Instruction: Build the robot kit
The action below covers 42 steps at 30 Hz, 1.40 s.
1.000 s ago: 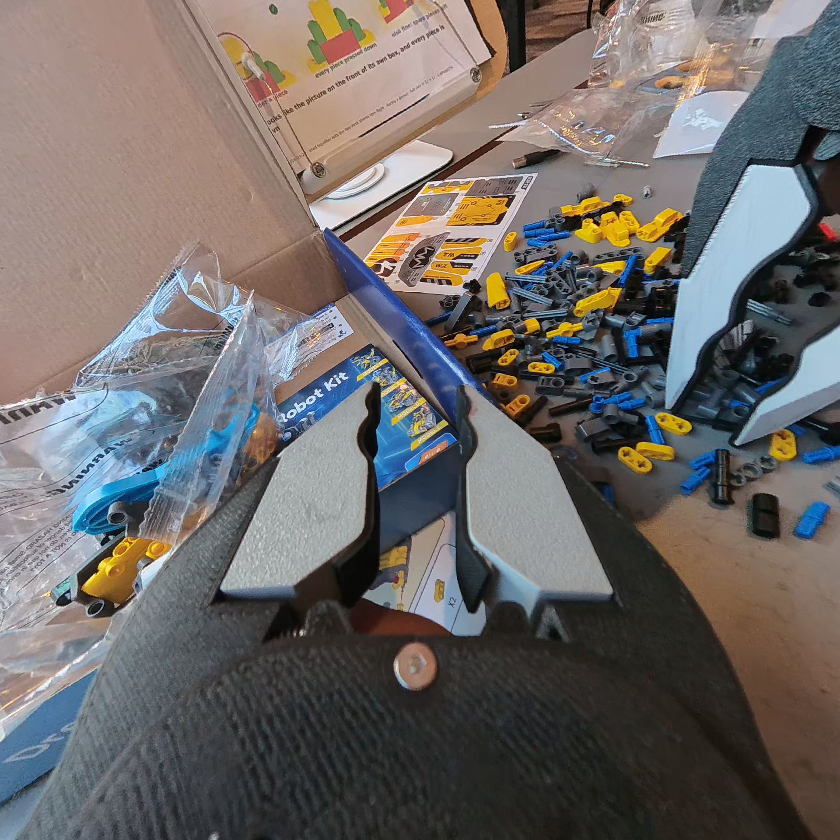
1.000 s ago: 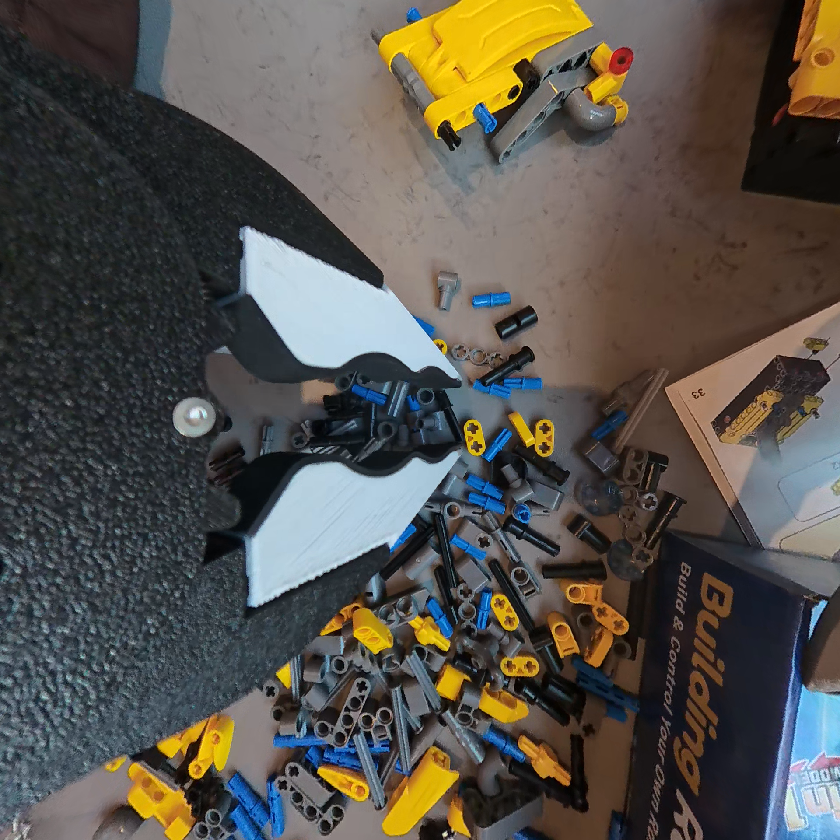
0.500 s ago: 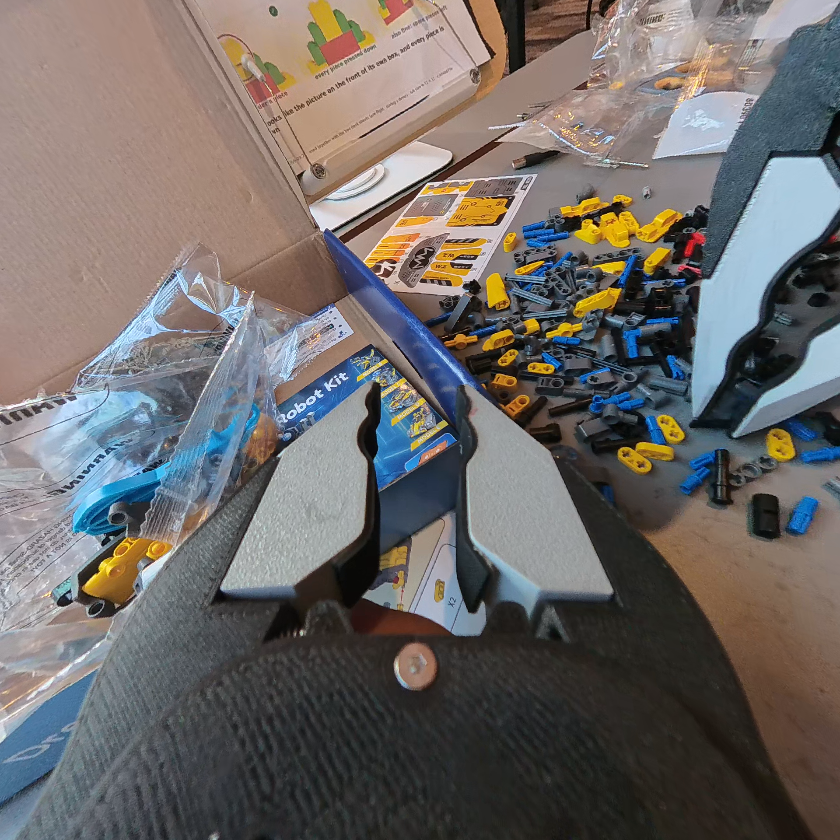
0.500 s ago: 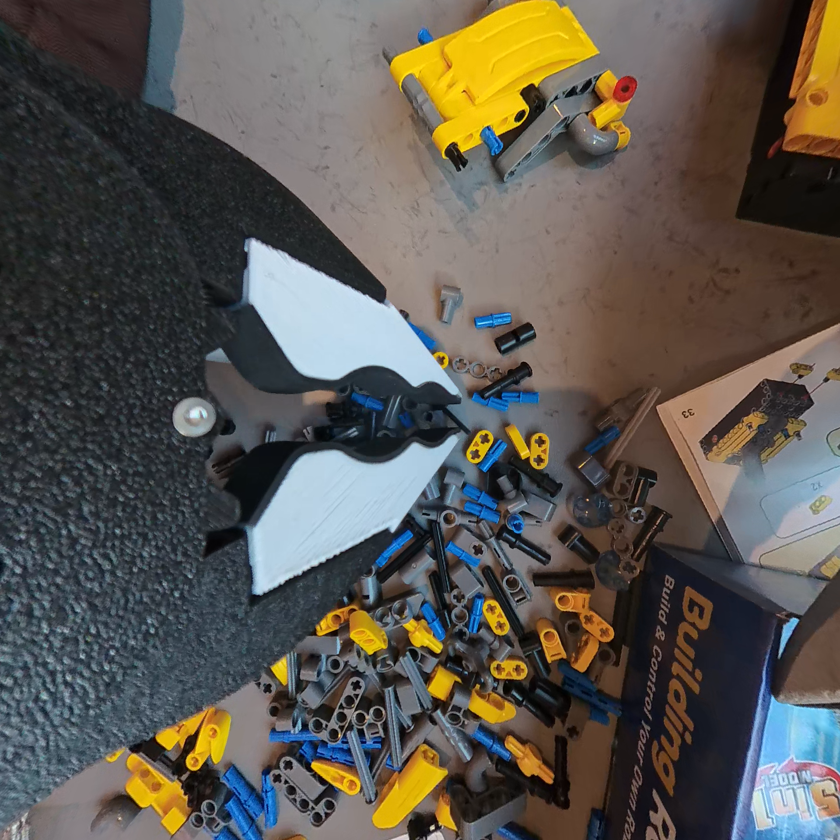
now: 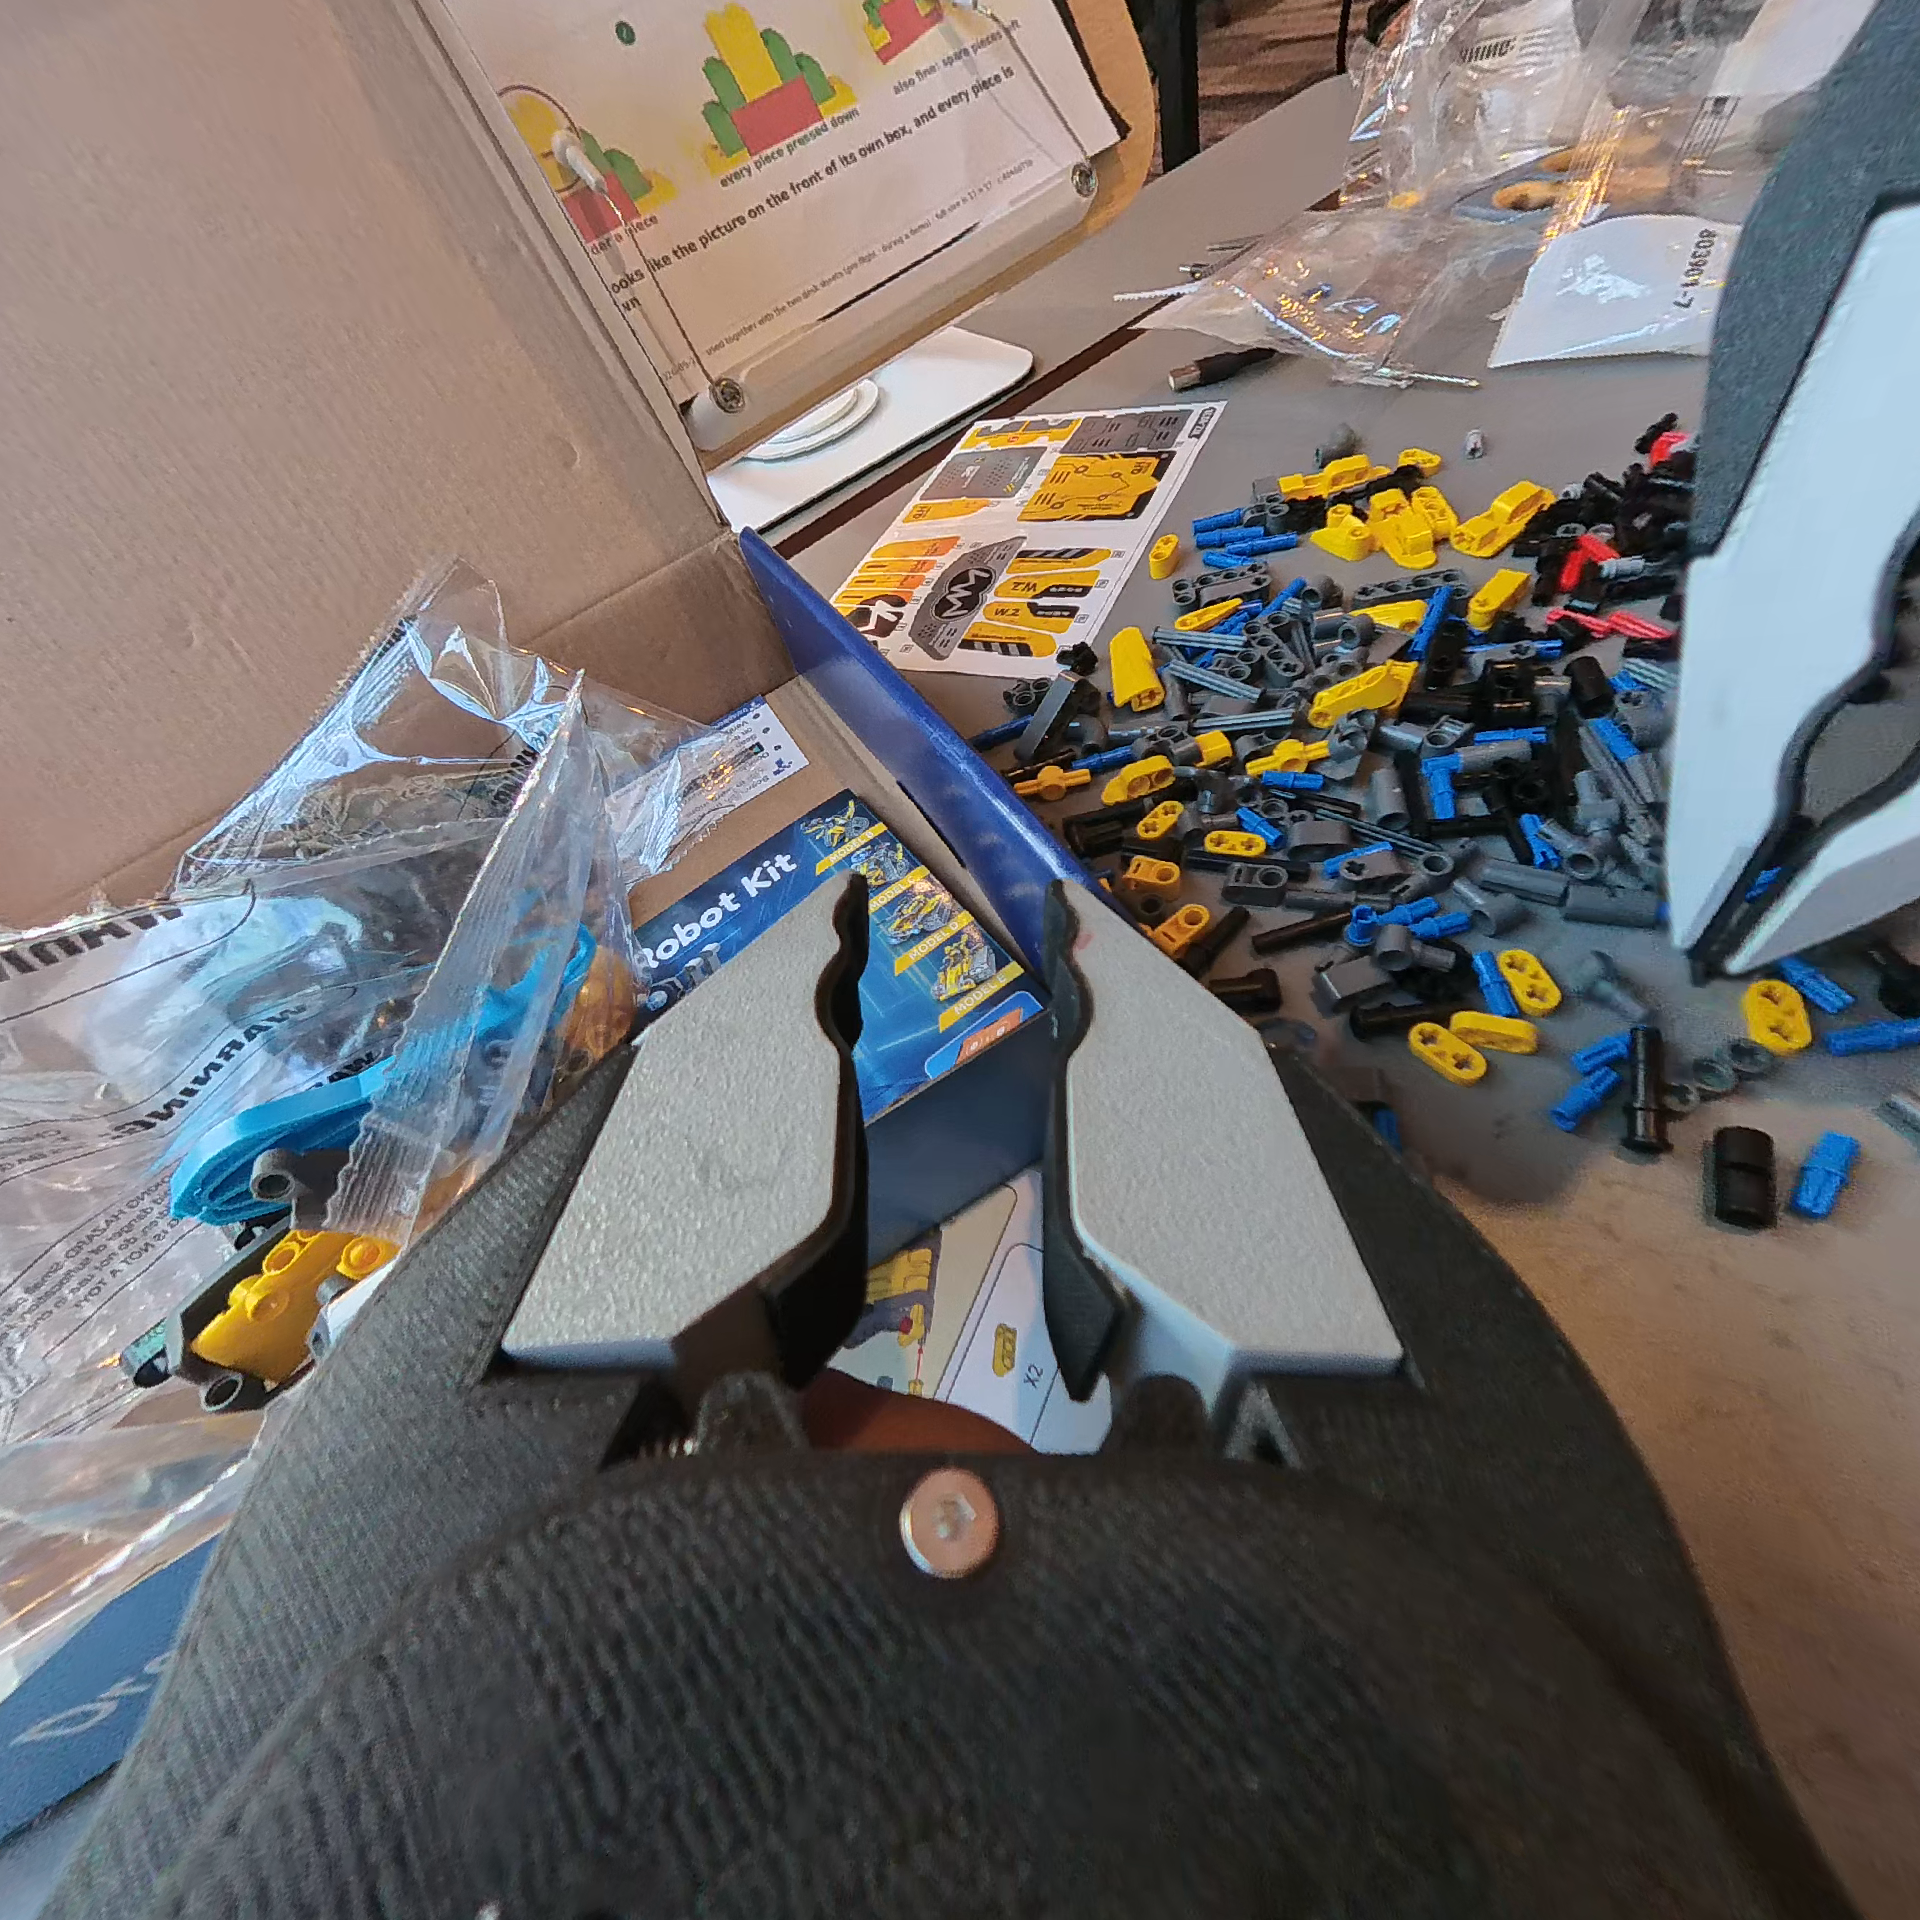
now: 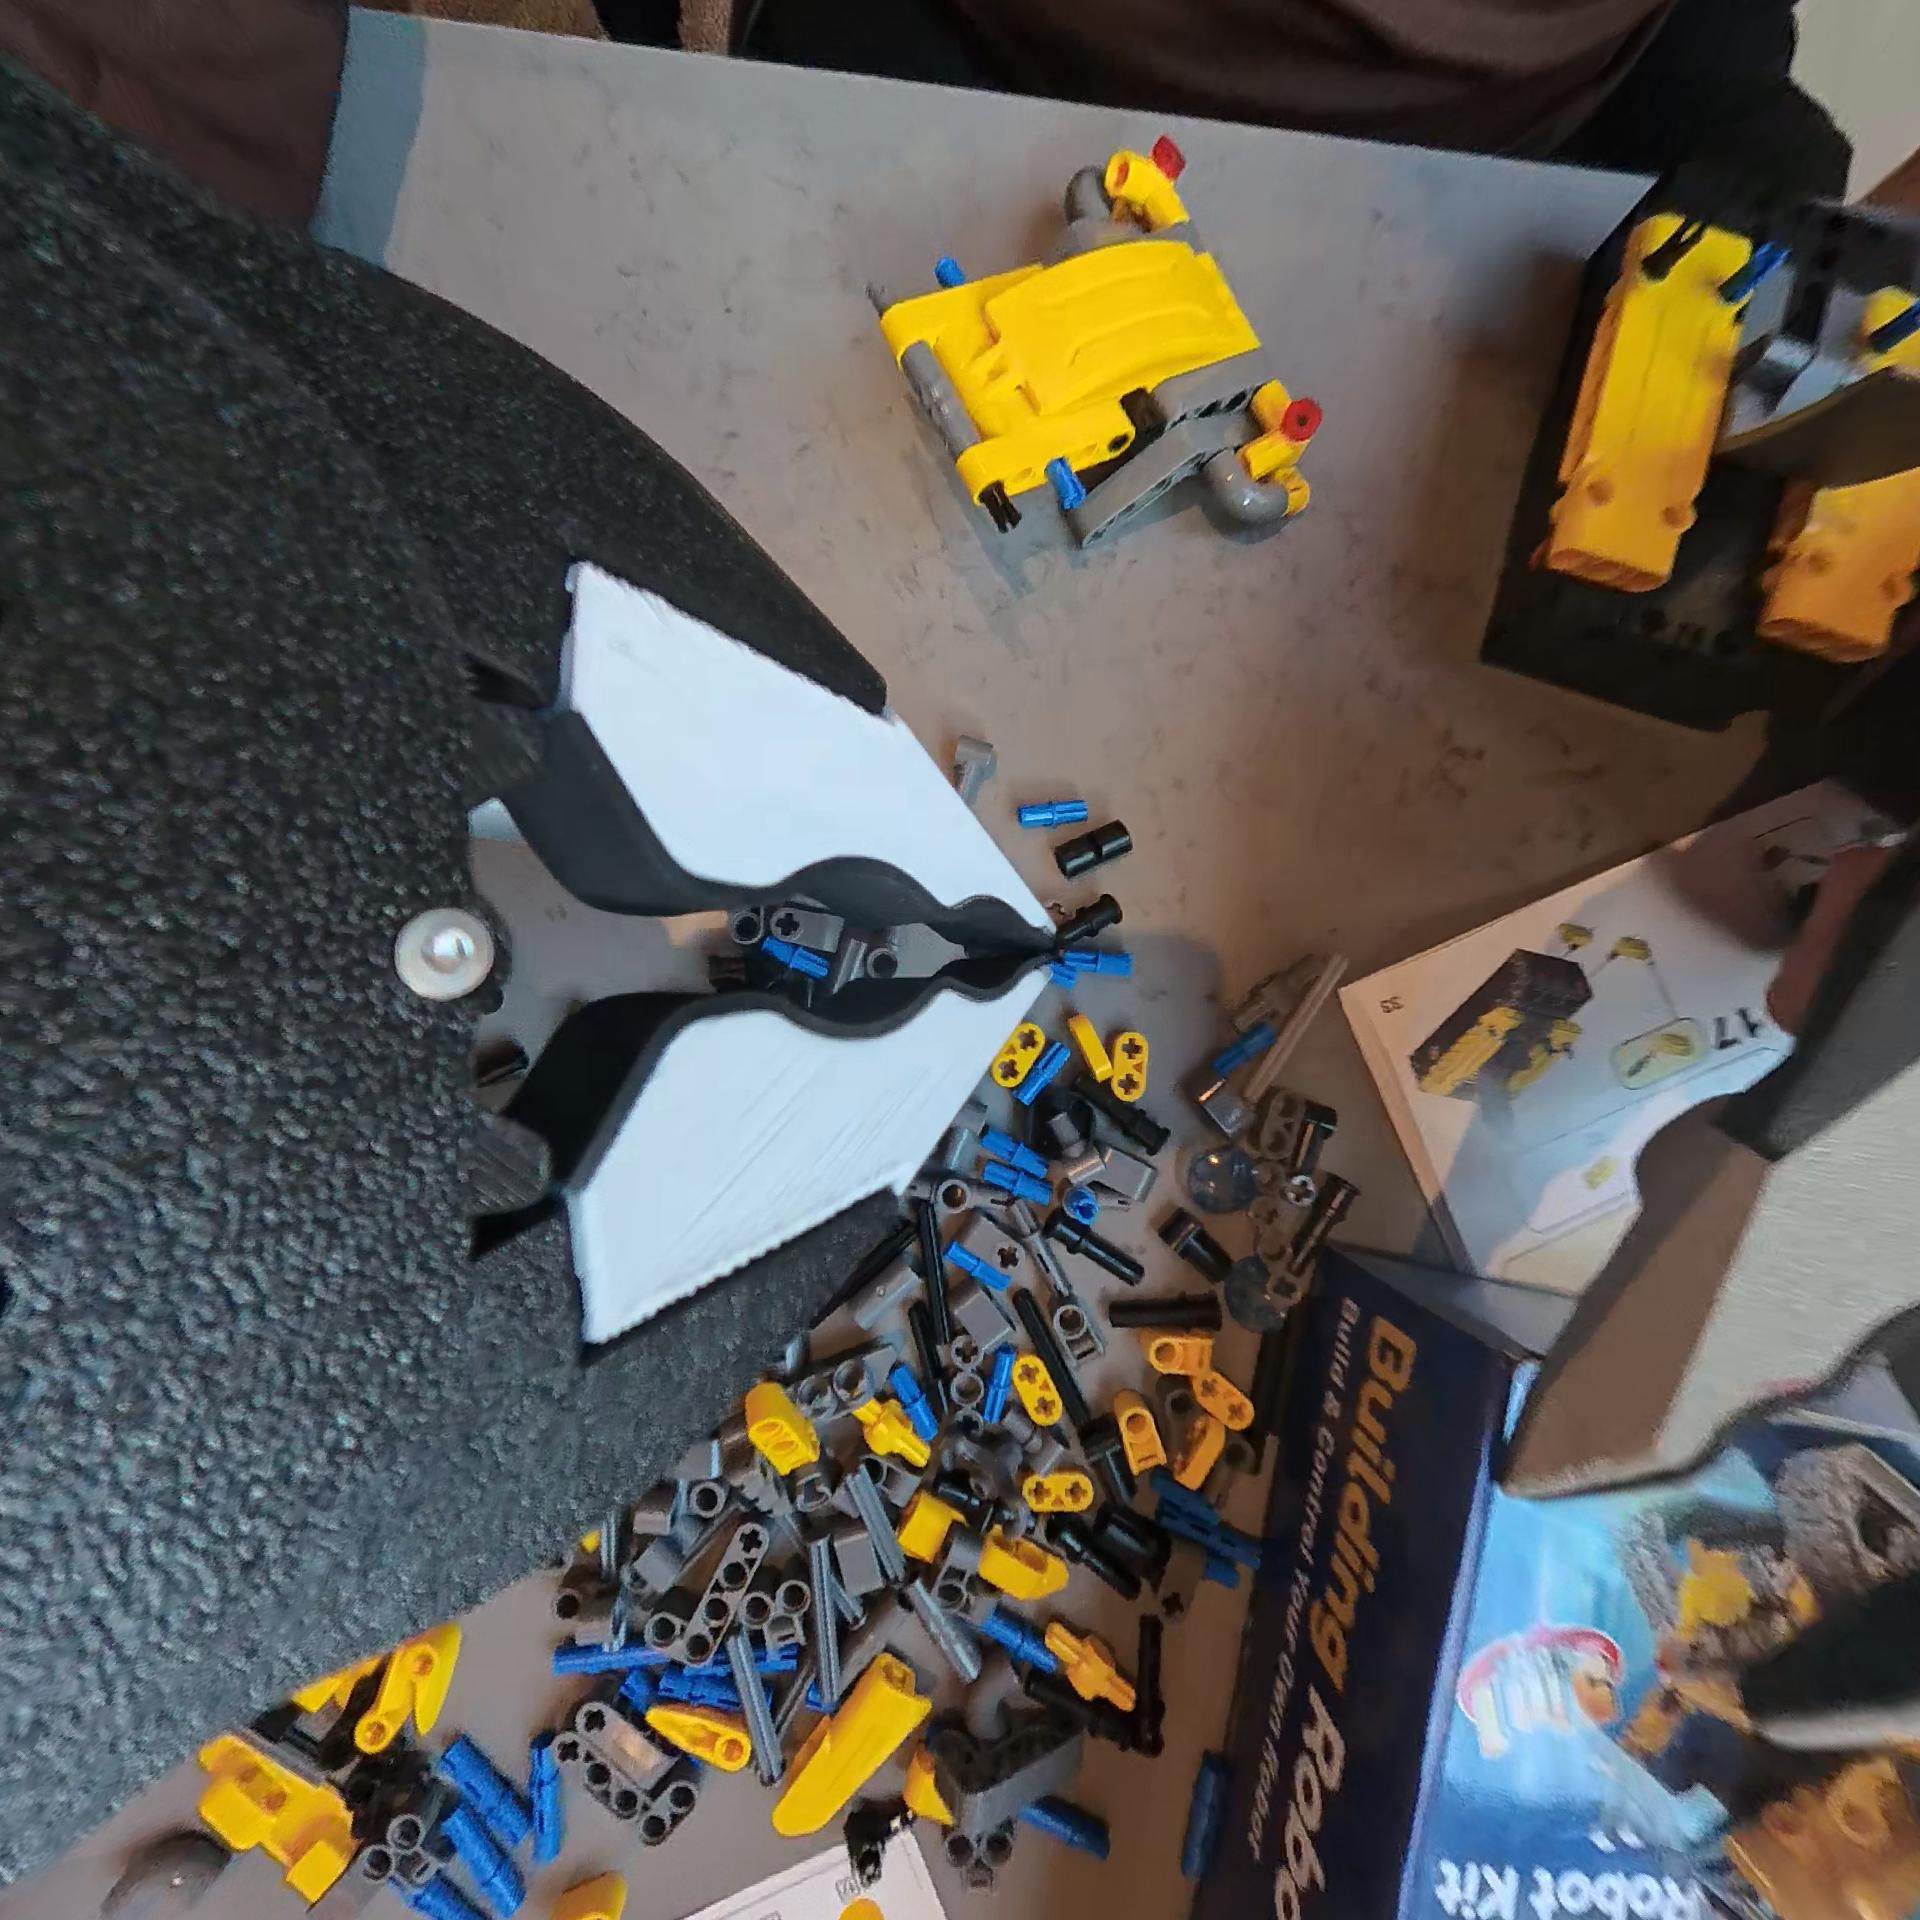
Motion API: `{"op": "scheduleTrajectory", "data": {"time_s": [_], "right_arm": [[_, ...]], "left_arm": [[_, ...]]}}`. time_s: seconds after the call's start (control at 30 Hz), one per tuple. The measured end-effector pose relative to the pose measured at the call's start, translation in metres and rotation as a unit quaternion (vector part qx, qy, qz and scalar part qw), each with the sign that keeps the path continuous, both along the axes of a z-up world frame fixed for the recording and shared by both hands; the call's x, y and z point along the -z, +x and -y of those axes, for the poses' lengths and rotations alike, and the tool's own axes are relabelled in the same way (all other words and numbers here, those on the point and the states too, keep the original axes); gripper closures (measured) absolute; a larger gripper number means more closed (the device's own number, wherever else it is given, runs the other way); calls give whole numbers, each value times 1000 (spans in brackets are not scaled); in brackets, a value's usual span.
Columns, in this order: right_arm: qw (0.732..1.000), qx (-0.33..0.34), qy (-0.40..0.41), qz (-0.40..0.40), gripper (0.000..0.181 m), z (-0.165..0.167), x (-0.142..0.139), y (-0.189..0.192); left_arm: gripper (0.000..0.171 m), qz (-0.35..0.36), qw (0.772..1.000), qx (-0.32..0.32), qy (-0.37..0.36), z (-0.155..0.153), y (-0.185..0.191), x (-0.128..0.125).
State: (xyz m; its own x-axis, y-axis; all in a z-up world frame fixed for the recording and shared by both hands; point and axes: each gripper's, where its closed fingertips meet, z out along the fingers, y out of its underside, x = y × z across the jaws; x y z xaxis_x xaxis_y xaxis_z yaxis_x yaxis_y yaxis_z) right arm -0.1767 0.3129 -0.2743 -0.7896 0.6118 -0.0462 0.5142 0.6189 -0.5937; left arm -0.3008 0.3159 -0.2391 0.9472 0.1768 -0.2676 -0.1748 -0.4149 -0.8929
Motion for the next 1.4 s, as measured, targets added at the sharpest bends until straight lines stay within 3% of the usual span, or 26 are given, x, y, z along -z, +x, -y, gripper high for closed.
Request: {"op": "scheduleTrajectory", "data": {"time_s": [0.17,0.57,0.83,1.0,1.07,1.2,1.33,1.4], "right_arm": [[1000,2,-20,-19,181,-1,-14,1],[1000,-2,-29,-2,181,-1,-14,8],[991,-58,-10,121,181,2,0,71],[968,-67,20,243,180,-4,21,116],[961,-59,25,269,172,-7,27,121],[963,-42,6,267,168,-9,24,114],[984,-30,0,176,169,-10,9,84],[989,-41,-23,139,178,2,-1,69]], "left_arm": [[140,0,1000,0,0,0,0,0],[140,1,1000,-1,-1,0,-1,1],[141,-1,1000,0,0,0,0,0],[141,-3,1000,-3,-3,-1,-1,3],[142,-2,1000,-5,-7,-1,-2,5],[142,-5,1000,-5,-7,-1,-2,4],[142,-7,1000,-5,-6,-1,-2,4],[142,-6,1000,-5,-7,-1,-2,5]]}}
